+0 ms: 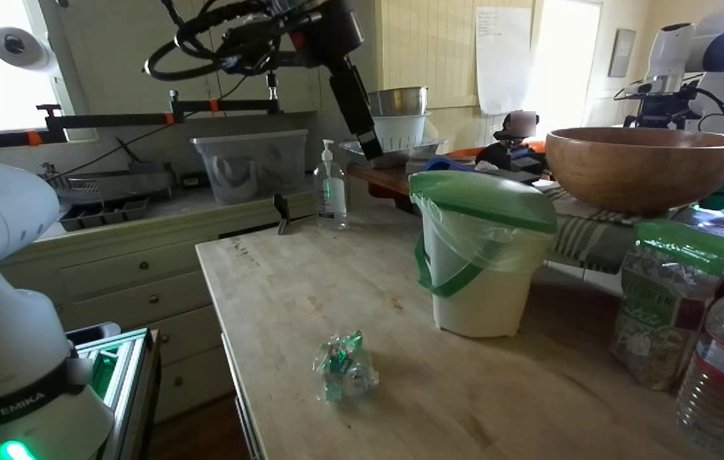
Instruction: Close the lid on the bin
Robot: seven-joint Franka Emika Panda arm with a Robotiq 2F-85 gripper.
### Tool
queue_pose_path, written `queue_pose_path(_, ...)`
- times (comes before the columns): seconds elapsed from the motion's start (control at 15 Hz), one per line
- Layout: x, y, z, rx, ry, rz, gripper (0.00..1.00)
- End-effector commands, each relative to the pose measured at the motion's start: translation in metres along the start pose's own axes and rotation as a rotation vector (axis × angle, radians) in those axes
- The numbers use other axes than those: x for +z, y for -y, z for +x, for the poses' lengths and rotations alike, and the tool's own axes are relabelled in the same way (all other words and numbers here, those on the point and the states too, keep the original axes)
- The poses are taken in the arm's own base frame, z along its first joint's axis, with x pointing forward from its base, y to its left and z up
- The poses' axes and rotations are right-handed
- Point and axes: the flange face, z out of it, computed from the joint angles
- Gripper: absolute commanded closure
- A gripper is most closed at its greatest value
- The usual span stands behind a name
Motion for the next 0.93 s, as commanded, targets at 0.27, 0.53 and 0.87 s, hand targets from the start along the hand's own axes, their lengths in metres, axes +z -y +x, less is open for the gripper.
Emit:
queue_pose_path(0.27,-0.013,-0.022,-0.030,-0.364,-0.029,-0.053,0.00)
queue_pose_path(0.53,-0.019,-0.025,-0.043,-0.417,-0.061,-0.007,0.00)
queue_pose_path(0.87,-0.022,-0.020,-0.046,-0.408,-0.044,0.009,0.00)
